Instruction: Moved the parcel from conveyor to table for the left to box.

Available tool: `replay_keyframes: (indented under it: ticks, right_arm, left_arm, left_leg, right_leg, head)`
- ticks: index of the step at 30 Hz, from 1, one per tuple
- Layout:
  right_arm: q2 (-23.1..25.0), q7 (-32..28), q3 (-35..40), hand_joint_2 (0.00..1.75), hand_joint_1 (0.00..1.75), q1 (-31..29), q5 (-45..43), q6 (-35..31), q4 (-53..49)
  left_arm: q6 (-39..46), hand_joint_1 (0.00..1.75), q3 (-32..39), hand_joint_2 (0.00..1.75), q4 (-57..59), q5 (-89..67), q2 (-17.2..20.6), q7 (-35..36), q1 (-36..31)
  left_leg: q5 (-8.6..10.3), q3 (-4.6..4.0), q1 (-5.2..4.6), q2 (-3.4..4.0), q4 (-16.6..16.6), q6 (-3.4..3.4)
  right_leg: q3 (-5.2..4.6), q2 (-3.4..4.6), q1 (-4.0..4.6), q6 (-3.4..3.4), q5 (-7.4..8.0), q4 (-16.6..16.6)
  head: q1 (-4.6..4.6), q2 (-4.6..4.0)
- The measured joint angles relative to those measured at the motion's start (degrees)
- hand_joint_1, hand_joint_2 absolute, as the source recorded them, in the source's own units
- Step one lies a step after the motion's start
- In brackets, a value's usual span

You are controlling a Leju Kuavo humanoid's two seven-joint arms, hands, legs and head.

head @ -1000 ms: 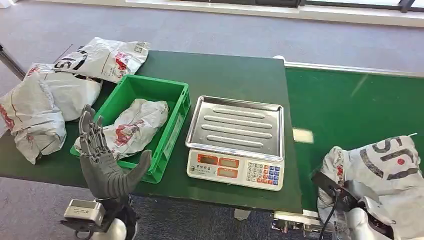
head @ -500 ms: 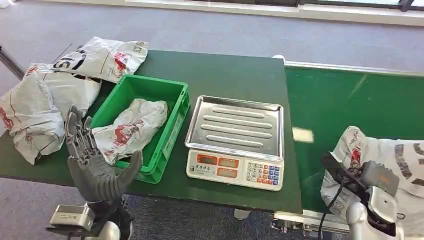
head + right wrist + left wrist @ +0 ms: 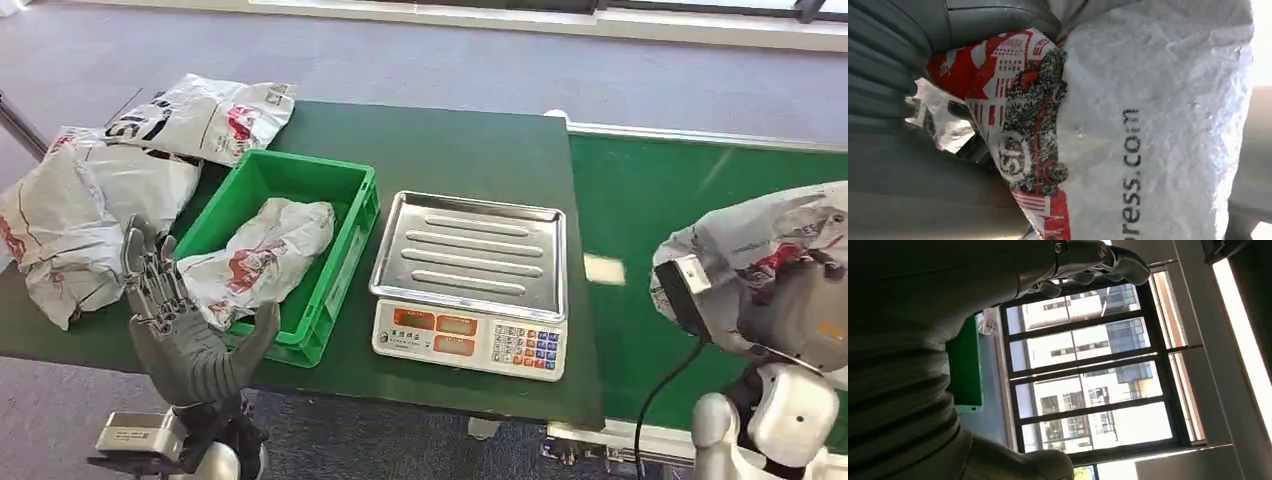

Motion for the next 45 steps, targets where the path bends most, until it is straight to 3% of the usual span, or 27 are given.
replay_keyframes:
  ticks: [6,10,13,16,18,26,34,35,44,45]
  right_arm:
    - [0.50,-2.81,2.46,1.75,1.75,-0.06,-2.64,0.19,-1.24]
    - [0.70,-4.72,9.18,1.75,1.75,-2.44,-6.25,1.86,1.80]
    - [0.94,-4.72,12.13,1.75,1.75,-3.22,-6.62,1.95,3.00]
    - [0.96,-8.58,14.10,1.75,1.75,-4.62,-11.27,5.63,4.27]
    - [1.40,-11.60,17.08,1.75,1.75,-6.15,-14.12,8.06,6.71]
    - [7.36,-13.57,29.70,1.75,1.75,-18.02,-24.63,10.23,24.91]
    - [9.59,-14.21,36.26,1.75,1.75,-21.05,-28.17,11.93,30.40]
    - [9.62,-14.27,36.52,1.75,0.00,-21.20,-28.57,12.06,30.71]
    - [9.92,-14.97,37.66,1.75,0.00,-21.42,-31.80,13.86,33.09]
    - [9.92,-15.10,37.68,0.00,0.00,-21.41,-31.80,13.44,33.23]
  left_arm:
    - [0.43,0.00,-0.07,1.75,0.87,0.26,0.00,-0.28,-0.12]
    - [0.85,0.00,-0.24,1.75,2.34,1.27,0.11,-0.85,-0.62]
    - [0.92,0.00,-0.26,1.75,2.97,1.27,0.13,-1.05,-0.71]
    - [0.61,0.00,-0.35,1.75,3.50,1.60,0.20,-1.16,-0.95]
    - [0.37,0.00,-0.85,1.75,4.28,2.12,0.26,-1.42,-1.56]
    - [1.25,0.00,-3.43,1.75,7.67,2.45,0.68,-2.38,-3.65]
    - [1.55,0.00,-3.50,1.75,7.71,2.43,0.77,-1.73,-3.85]
    - [1.68,0.00,-3.52,1.75,7.71,2.43,0.77,-1.73,-3.85]
    - [1.88,0.00,-4.41,1.75,7.67,2.19,0.85,-1.73,-4.01]
    - [1.92,0.00,-4.44,1.75,7.67,2.16,0.85,-1.73,-4.02]
  left_leg:
    - [0.00,-0.03,-0.01,0.00,0.00,0.00]
    - [0.03,0.05,0.00,0.24,0.00,-0.03]
    - [0.09,0.00,0.03,-0.01,-0.01,-0.10]
    - [0.08,-0.03,0.07,0.02,-0.02,-0.10]
    - [0.06,-0.07,0.07,0.21,-0.03,-0.12]
    - [0.23,-0.02,0.14,0.23,-0.03,-0.32]
    - [0.21,-0.08,0.23,0.19,-0.03,-0.33]
    - [0.21,-0.08,0.23,0.19,-0.03,-0.33]
    - [0.22,-0.07,0.22,0.19,-0.03,-0.33]
    - [0.22,-0.07,0.22,0.19,-0.03,-0.33]
  right_leg:
    - [0.04,-0.02,-0.01,-0.01,0.02,0.00]
    - [-0.05,0.16,0.01,-0.08,0.07,0.00]
    - [-0.01,-0.03,0.08,-0.09,0.06,0.00]
    - [-0.01,0.03,0.08,-0.10,0.07,0.03]
    - [-0.07,0.19,0.07,-0.15,0.11,0.03]
    - [-0.15,0.23,0.21,-0.30,0.22,0.04]
    - [-0.18,0.21,0.27,-0.32,0.20,0.04]
    - [-0.18,0.21,0.26,-0.32,0.20,0.04]
    - [-0.17,0.20,0.27,-0.32,0.21,0.04]
    - [-0.17,0.20,0.28,-0.32,0.21,0.04]
  head:
    - [0.00,0.00]
    - [0.00,0.00]
    - [0.00,0.00]
    - [0.00,0.00]
    - [0.00,0.00]
    - [0.00,0.00]
    - [0.00,0.00]
    - [0.00,0.00]
    - [0.00,0.00]
    - [0.00,0.00]
